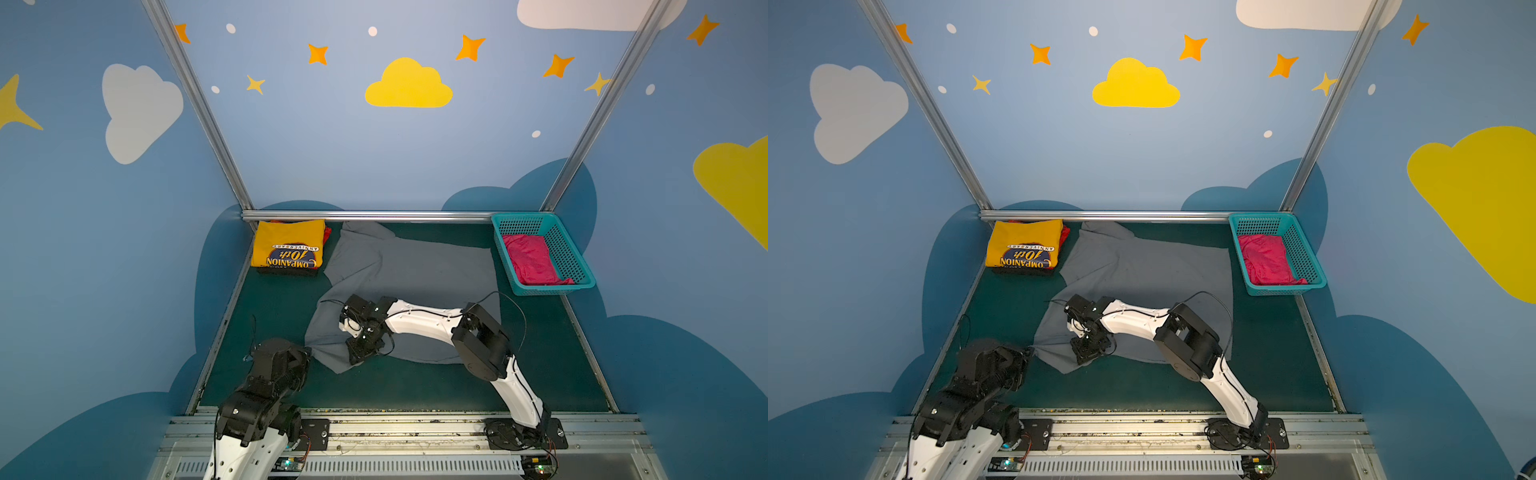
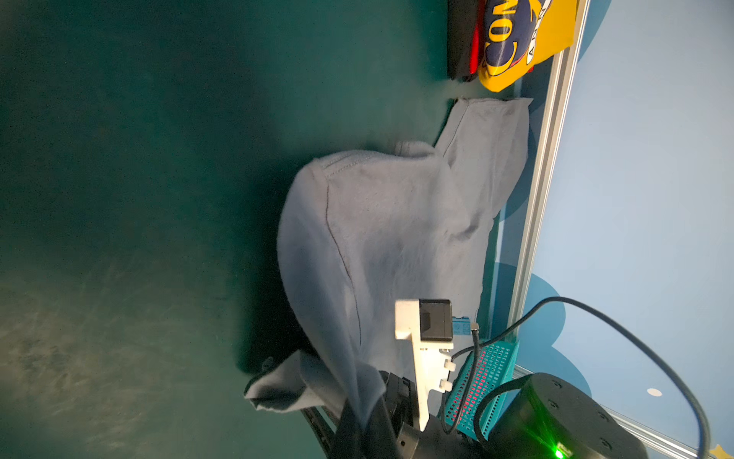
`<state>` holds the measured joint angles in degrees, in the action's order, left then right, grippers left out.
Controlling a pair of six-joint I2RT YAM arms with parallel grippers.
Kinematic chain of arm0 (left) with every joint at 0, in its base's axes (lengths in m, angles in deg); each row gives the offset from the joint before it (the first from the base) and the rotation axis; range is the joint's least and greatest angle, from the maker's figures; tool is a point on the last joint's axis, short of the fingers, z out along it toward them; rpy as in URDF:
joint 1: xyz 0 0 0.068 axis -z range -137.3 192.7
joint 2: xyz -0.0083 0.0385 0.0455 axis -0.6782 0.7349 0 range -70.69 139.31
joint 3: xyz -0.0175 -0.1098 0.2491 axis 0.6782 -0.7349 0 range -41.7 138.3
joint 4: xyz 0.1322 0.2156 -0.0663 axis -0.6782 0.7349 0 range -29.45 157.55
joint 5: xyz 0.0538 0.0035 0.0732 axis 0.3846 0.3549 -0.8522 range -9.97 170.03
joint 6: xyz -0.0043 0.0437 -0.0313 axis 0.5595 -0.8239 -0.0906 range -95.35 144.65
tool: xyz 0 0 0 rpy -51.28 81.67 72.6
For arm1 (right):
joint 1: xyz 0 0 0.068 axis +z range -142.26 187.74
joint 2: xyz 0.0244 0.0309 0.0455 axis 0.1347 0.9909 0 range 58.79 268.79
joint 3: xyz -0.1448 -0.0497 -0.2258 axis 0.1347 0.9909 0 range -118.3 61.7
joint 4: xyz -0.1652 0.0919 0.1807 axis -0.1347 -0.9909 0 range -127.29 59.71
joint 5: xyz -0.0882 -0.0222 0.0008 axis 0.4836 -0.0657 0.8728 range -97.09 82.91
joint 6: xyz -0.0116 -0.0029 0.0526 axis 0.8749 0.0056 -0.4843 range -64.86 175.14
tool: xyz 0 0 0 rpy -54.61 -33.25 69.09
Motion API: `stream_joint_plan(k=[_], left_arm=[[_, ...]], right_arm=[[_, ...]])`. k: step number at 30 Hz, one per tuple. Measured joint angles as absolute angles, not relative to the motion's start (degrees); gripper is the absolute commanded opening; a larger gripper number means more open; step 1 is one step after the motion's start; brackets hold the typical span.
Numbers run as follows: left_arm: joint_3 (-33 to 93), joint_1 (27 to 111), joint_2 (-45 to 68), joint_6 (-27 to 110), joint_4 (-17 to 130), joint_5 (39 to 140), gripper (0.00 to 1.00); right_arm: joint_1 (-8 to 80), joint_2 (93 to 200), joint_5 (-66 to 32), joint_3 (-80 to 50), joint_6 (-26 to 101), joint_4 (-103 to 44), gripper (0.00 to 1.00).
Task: Fold and stack the t-shirts
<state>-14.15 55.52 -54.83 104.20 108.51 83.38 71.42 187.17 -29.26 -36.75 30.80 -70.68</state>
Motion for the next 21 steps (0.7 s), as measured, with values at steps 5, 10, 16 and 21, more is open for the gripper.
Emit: stream_joint_plan(k=[5, 10, 16, 21], left_arm=[[-12.51, 55.52, -54.88, 102.60, 112.77, 83.58, 0.08], [-11.92, 55.52, -57.37, 101.68, 118.96, 83.89, 0.11], [-11.76, 55.52, -61.50, 101.77, 123.59, 84.91, 0.31], [-11.26, 55.52, -63.75, 101.55, 124.53, 85.63, 0.50]], right_arm=[[71.31, 187.01, -33.28, -35.44, 33.12, -72.53, 0.20], [71.27, 186.16, -36.74, -33.41, 35.85, -75.64, 0.18], [71.25, 182.82, -37.96, -30.24, 38.32, -80.03, 0.18], [71.12, 178.82, -38.70, -29.78, 39.11, -81.60, 0.20]])
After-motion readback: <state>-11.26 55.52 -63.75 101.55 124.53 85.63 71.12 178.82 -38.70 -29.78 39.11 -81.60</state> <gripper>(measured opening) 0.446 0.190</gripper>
